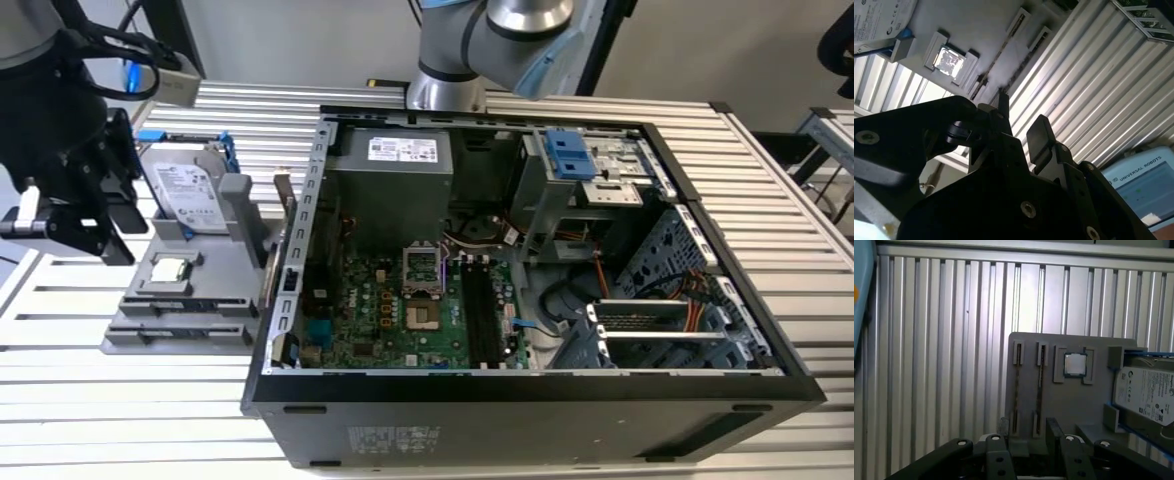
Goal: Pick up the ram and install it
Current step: 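Pick up the ram and move it above insertion slot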
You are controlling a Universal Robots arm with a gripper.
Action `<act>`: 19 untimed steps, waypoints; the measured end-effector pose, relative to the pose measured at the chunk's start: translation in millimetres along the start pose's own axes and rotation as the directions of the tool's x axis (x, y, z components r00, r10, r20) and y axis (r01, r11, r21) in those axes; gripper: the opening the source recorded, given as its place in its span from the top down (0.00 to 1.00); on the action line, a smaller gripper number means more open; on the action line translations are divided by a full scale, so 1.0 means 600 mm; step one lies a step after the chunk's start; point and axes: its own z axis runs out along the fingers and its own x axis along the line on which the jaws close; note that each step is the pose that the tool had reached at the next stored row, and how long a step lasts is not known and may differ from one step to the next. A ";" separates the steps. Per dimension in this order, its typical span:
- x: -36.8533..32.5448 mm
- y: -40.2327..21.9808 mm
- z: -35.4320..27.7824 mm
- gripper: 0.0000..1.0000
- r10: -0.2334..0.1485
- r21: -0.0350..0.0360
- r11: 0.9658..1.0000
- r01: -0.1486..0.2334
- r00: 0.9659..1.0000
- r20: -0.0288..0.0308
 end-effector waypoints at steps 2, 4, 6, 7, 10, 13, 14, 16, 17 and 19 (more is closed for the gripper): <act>0.000 0.000 0.002 0.00 0.000 -0.001 1.000 0.000 1.000 0.006; 0.000 0.000 0.003 0.00 0.000 0.000 1.000 0.000 1.000 0.023; 0.000 0.000 0.004 0.00 0.000 0.000 1.000 0.000 0.999 0.039; 0.000 0.000 0.004 0.00 0.000 0.000 1.000 0.000 0.999 0.045; 0.000 0.000 0.006 0.00 0.000 -0.008 1.000 0.000 0.999 0.046; 0.000 -0.001 0.008 0.00 0.000 -0.009 1.000 0.000 0.999 0.046; 0.000 -0.001 0.008 0.00 0.000 -0.009 1.000 0.000 0.999 0.046; 0.000 -0.001 0.008 0.00 0.000 -0.009 1.000 0.000 0.999 0.046; 0.000 -0.001 0.009 0.00 0.000 -0.009 1.000 0.000 0.999 0.047; 0.000 -0.001 0.012 0.00 0.000 -0.009 1.000 0.000 0.999 0.046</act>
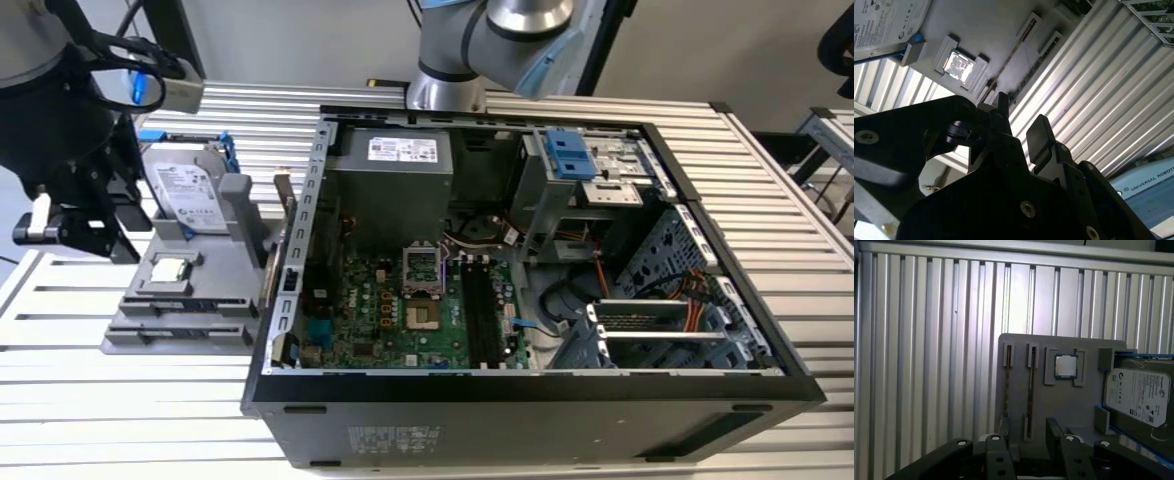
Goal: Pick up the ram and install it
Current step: 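Pick up the ram and move it above insertion slot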
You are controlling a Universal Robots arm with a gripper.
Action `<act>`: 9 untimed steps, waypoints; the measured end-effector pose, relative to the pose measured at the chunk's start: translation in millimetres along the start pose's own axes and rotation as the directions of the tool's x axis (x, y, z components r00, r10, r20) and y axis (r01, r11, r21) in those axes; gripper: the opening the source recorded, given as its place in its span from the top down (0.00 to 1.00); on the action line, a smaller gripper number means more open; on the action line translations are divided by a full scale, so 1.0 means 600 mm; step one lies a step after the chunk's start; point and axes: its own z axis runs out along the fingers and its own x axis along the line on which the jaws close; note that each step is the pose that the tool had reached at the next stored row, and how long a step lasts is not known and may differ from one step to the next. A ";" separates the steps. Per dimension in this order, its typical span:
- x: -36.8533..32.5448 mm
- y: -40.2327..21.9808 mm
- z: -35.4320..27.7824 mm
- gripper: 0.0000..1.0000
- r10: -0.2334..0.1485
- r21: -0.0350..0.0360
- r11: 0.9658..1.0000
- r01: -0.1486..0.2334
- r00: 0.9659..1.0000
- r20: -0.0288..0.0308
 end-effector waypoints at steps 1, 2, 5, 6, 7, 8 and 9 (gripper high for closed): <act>0.000 0.000 0.002 0.00 0.000 0.000 1.000 0.000 1.000 0.000; 0.000 -0.001 0.004 0.00 0.000 0.000 1.000 0.000 1.000 0.000; 0.001 -0.003 0.010 0.00 0.000 0.000 1.000 0.000 1.000 0.000; 0.001 -0.003 0.013 0.00 0.000 0.000 1.000 0.000 1.000 0.000; 0.001 -0.004 0.015 0.00 0.000 0.000 1.000 0.000 1.000 0.000; 0.001 -0.004 0.017 0.00 0.000 0.000 1.000 0.000 1.000 0.000; 0.001 -0.005 0.019 0.00 0.000 0.000 1.000 0.000 1.000 0.000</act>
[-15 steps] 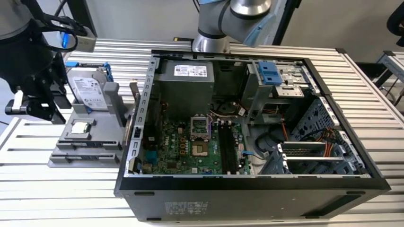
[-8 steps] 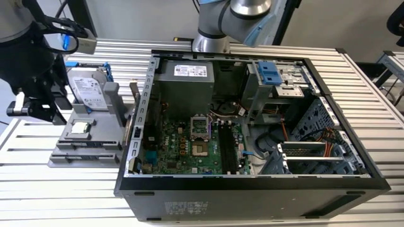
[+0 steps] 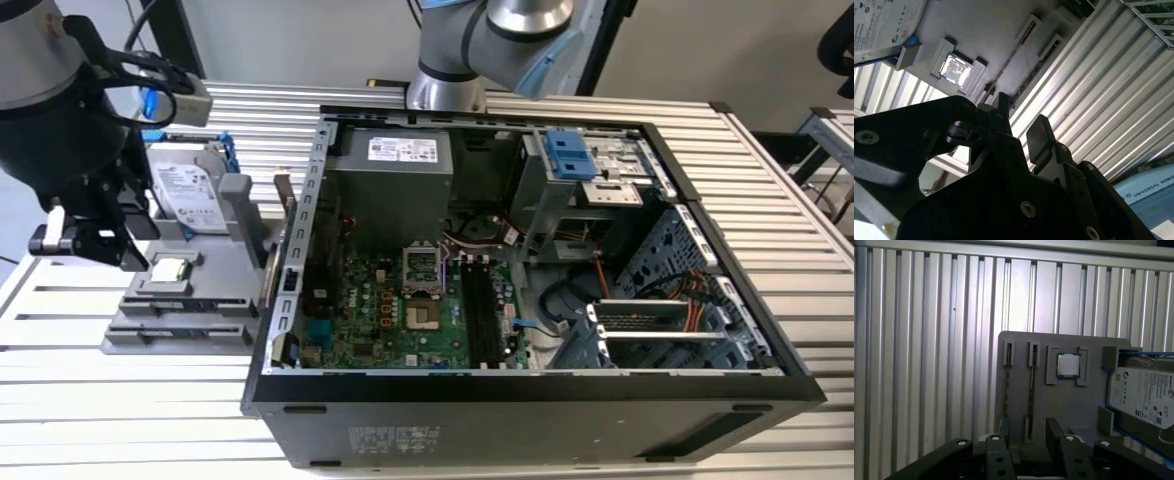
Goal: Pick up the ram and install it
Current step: 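Pick up the ram and move it above insertion slot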
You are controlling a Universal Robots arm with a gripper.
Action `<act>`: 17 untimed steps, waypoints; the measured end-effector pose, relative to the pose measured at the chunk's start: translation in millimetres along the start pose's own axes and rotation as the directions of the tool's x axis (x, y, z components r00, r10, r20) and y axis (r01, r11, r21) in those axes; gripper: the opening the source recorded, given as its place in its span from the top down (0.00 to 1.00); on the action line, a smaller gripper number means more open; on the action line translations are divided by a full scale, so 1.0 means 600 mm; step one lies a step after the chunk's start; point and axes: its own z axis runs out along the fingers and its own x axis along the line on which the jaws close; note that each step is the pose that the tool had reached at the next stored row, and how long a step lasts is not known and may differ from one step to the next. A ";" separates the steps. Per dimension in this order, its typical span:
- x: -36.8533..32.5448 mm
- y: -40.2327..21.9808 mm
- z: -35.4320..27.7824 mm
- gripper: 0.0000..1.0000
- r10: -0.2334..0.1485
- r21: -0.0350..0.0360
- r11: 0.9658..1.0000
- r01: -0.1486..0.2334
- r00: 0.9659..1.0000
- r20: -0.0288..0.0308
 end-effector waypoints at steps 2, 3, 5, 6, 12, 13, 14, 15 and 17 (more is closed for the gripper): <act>0.000 0.000 0.004 0.00 0.000 0.000 1.000 0.000 1.000 0.000; 0.000 -0.001 0.006 0.00 0.000 0.000 1.000 0.000 1.000 0.000; 0.001 -0.001 0.010 0.00 0.000 0.000 1.000 0.000 1.000 0.000; 0.001 -0.001 0.012 0.00 0.000 0.000 1.000 0.000 1.000 0.000; 0.001 -0.002 0.021 0.00 0.002 0.000 1.000 -0.002 1.000 0.000; 0.001 -0.002 0.023 0.00 0.003 0.000 1.000 -0.003 1.000 0.000; 0.001 -0.002 0.024 0.00 0.006 0.000 1.000 -0.006 1.000 0.000; 0.002 -0.002 0.025 0.00 0.011 0.001 1.000 -0.011 1.000 0.000; 0.002 -0.002 0.027 0.00 0.021 0.001 1.000 -0.021 1.000 0.000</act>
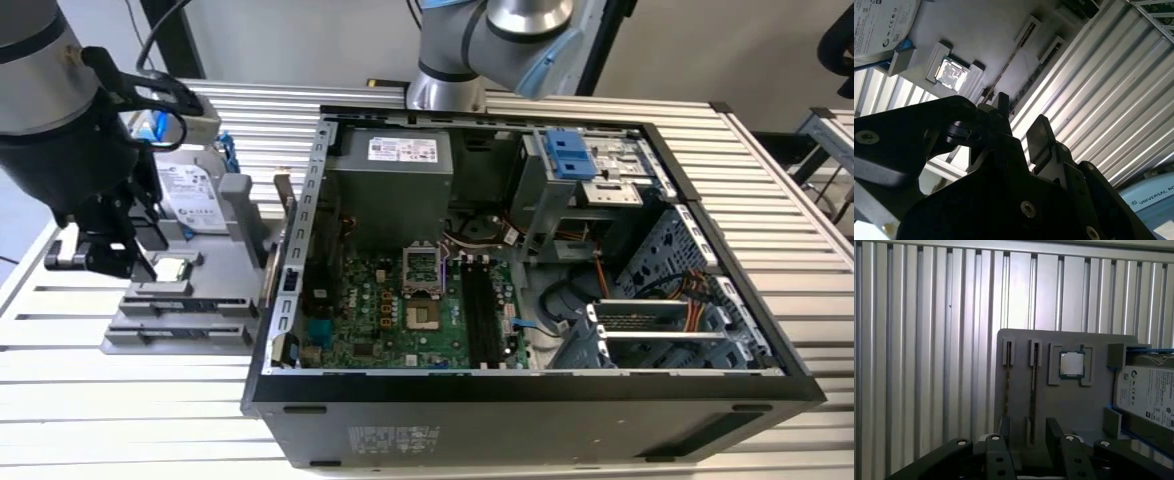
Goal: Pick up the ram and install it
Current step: 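Pick up the ram and move it above insertion slot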
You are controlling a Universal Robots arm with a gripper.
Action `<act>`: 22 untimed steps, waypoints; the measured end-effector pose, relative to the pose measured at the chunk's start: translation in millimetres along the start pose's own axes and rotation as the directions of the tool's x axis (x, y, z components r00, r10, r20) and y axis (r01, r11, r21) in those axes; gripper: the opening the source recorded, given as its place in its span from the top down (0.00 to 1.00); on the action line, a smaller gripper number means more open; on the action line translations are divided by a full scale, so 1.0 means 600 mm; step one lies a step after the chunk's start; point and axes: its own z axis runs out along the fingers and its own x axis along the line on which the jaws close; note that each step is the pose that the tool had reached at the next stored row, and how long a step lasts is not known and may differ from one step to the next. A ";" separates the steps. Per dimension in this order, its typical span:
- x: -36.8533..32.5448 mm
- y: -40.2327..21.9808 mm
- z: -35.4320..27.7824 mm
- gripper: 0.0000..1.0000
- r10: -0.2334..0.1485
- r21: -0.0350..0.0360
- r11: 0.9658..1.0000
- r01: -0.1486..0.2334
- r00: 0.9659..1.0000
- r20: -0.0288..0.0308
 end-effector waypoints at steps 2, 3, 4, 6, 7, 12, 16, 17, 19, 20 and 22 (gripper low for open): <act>0.000 0.000 0.002 0.00 0.007 0.001 1.000 -0.007 1.000 0.000; 0.000 0.000 0.004 0.00 0.007 0.000 1.000 -0.007 1.000 0.000; 0.000 0.000 0.006 0.00 0.008 0.001 1.000 -0.008 1.000 0.000; 0.001 0.000 0.009 0.00 0.008 0.001 1.000 -0.008 1.000 0.000; 0.001 0.000 0.011 0.00 0.008 0.001 1.000 -0.008 1.000 0.000; 0.001 0.000 0.017 0.00 0.013 0.001 1.000 -0.013 1.000 0.000; 0.001 0.001 0.021 0.00 0.017 0.001 1.000 -0.017 1.000 0.000; 0.001 0.001 0.022 0.00 0.017 0.001 1.000 -0.017 1.000 0.000; 0.001 0.001 0.025 0.00 0.018 0.001 1.000 -0.018 1.000 0.000; 0.002 0.001 0.027 0.00 0.018 0.001 1.000 -0.018 1.000 0.000; 0.002 0.001 0.031 0.00 0.018 0.001 1.000 -0.018 1.000 0.000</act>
